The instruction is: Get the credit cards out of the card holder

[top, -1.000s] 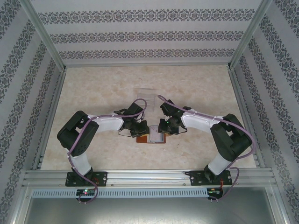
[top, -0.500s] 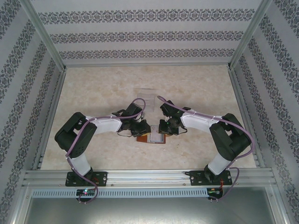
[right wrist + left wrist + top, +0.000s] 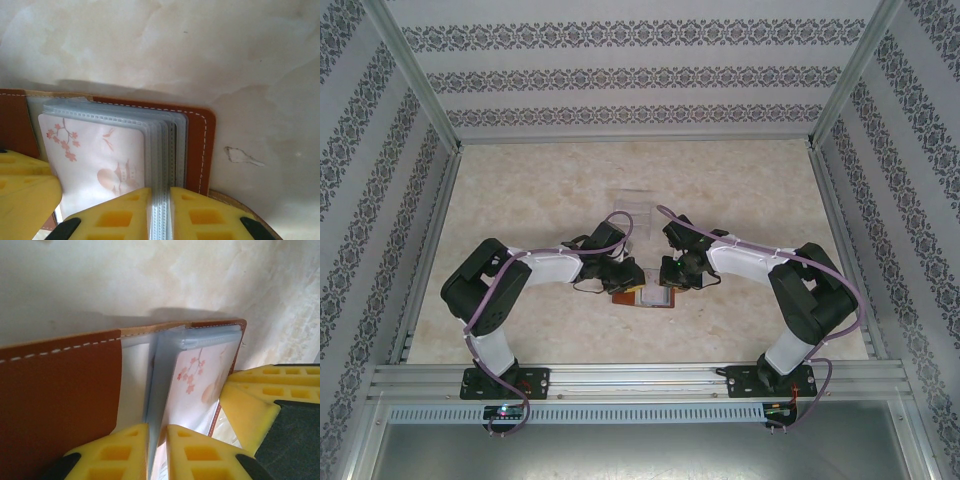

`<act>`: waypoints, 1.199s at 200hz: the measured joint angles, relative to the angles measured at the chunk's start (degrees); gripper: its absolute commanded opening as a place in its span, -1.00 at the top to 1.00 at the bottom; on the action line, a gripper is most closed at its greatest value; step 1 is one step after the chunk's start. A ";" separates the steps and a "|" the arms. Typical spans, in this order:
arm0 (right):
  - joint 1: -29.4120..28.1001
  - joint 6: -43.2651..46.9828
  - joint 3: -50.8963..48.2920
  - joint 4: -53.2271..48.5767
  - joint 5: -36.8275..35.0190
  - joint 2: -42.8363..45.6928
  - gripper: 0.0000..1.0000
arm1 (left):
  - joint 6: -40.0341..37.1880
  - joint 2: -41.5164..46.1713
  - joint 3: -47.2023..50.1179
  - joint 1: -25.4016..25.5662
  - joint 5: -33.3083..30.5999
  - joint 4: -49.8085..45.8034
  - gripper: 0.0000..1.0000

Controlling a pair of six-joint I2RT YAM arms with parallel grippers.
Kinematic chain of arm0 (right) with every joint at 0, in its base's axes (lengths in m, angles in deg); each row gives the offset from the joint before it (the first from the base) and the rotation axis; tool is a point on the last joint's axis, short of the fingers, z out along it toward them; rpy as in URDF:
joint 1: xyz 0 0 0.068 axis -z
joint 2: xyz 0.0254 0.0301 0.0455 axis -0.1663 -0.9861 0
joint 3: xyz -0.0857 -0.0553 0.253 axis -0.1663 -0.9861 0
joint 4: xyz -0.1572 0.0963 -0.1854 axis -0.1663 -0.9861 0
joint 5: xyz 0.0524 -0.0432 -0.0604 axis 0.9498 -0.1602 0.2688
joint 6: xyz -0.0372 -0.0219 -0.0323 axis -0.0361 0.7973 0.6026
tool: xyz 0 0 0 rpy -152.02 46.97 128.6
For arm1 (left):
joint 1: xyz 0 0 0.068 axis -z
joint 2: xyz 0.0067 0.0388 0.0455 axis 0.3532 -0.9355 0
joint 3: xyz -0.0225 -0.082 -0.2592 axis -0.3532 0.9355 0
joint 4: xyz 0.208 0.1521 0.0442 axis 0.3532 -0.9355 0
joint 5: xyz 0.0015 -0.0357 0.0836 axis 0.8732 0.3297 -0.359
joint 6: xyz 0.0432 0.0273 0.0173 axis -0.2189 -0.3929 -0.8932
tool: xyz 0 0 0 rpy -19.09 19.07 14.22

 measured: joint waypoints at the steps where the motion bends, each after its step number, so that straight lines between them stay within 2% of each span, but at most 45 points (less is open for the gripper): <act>1: -0.02 0.00 0.00 0.00 0.00 0.00 0.64 | 0.00 0.00 0.00 0.00 0.00 0.00 0.71; 44: -0.02 0.00 -0.04 0.00 0.00 0.00 0.62 | -0.22 -0.04 -0.39 0.00 -0.22 -0.63 0.78; 87: 0.00 0.00 -0.11 -0.04 -0.02 0.00 0.53 | -2.10 -0.04 -2.62 0.00 -2.29 -5.60 0.79; 114: -0.02 0.00 -0.11 -0.02 -0.02 0.00 0.54 | -3.06 0.02 -3.06 0.00 -3.32 -7.30 0.79; 137: 0.00 0.00 -0.11 -0.04 -0.02 0.00 0.58 | -3.43 0.39 -3.19 0.00 -3.82 -8.15 0.76; 151: -0.02 0.02 -0.11 -0.04 -0.02 0.00 0.59 | -3.48 0.66 -3.19 0.00 -3.96 -8.26 0.66; 180: 0.00 0.02 -0.11 -0.04 -0.02 0.00 0.59 | -2.86 0.74 -2.51 -0.04 -3.10 -6.58 0.55; 240: 0.00 0.02 -0.11 -0.04 -0.02 0.00 0.58 | 0.33 0.37 0.28 -0.76 0.15 -0.15 0.64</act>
